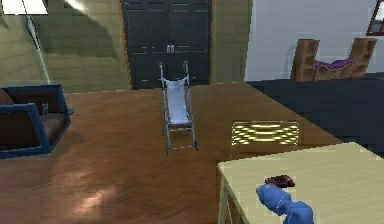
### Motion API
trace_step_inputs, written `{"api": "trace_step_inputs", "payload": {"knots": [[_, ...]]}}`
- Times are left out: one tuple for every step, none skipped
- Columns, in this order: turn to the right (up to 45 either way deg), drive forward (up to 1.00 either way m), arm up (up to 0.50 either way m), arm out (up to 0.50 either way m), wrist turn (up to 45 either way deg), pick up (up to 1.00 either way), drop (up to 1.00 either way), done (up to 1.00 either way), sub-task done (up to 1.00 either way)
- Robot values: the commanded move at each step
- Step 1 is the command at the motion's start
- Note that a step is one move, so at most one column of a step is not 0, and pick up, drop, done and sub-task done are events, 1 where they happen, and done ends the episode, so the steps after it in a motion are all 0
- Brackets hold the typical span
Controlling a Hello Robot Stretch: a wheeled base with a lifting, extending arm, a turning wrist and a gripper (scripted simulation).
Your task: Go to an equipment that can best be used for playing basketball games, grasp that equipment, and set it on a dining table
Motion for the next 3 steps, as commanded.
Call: {"api": "trace_step_inputs", "payload": {"knots": [[0.0, 0.00, 0.00, 0.00, 45.0, 0.00, 0.00, 0.00, 0.00], [0.0, 0.00, 0.00, 0.00, 3.0, 0.00, 0.00, 0.00, 0.00], [0.0, 0.00, -0.04, 0.00, 0.0, 0.00, 0.00, 0.00, 0.00]]}}
